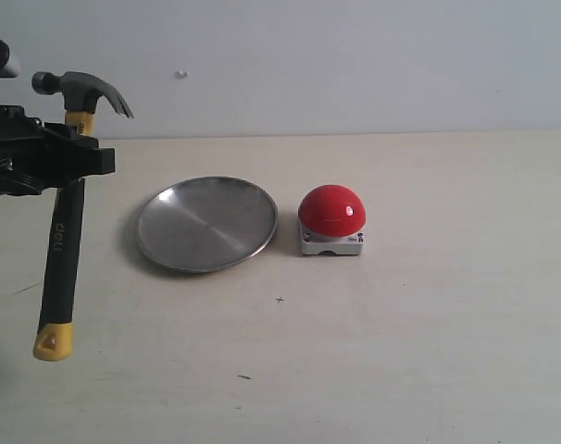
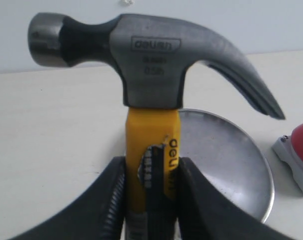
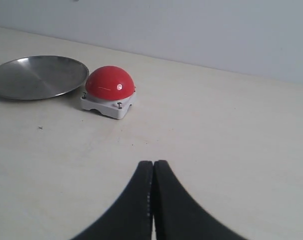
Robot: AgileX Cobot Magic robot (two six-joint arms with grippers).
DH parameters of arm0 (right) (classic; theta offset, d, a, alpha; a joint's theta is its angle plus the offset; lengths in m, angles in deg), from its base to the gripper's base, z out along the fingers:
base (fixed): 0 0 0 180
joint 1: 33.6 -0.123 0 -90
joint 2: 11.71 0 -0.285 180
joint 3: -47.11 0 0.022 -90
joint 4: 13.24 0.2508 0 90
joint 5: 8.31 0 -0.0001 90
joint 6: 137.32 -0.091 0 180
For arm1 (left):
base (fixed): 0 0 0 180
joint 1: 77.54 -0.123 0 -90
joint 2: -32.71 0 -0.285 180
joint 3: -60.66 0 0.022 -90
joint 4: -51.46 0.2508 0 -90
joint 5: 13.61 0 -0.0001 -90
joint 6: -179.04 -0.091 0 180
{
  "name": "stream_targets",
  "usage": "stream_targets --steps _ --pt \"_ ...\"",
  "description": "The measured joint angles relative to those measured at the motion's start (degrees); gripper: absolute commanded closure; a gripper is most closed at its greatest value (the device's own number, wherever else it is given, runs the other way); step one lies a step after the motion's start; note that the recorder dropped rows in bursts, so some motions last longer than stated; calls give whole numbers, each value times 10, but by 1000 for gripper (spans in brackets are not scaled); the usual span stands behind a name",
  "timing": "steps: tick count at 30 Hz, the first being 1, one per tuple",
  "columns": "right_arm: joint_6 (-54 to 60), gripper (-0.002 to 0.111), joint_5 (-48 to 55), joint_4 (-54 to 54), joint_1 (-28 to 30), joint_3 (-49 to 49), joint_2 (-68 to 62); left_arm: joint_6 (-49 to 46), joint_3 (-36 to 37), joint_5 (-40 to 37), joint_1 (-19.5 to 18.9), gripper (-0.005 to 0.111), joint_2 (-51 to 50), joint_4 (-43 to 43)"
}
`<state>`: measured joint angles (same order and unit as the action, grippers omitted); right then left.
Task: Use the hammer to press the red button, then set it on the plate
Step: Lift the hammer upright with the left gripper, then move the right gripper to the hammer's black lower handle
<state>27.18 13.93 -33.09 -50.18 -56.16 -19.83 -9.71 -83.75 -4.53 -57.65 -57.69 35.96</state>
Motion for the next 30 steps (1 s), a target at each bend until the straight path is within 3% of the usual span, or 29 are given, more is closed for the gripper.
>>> stream_targets --steps 5,11,19,23,30 --pt "0 108 -33 -31 0 0 0 21 0 0 0 107 6 8" --pt "-24 108 -201 -34 0 0 0 70 0 0 0 107 19 40" --pt "-182 108 -374 12 0 0 0 176 0 0 0 107 23 119" --pt "-172 108 -421 74 0 -11 0 265 0 5 0 107 23 210" --pt "19 108 -380 287 0 -121 -152 492 5 73 0 107 23 441"
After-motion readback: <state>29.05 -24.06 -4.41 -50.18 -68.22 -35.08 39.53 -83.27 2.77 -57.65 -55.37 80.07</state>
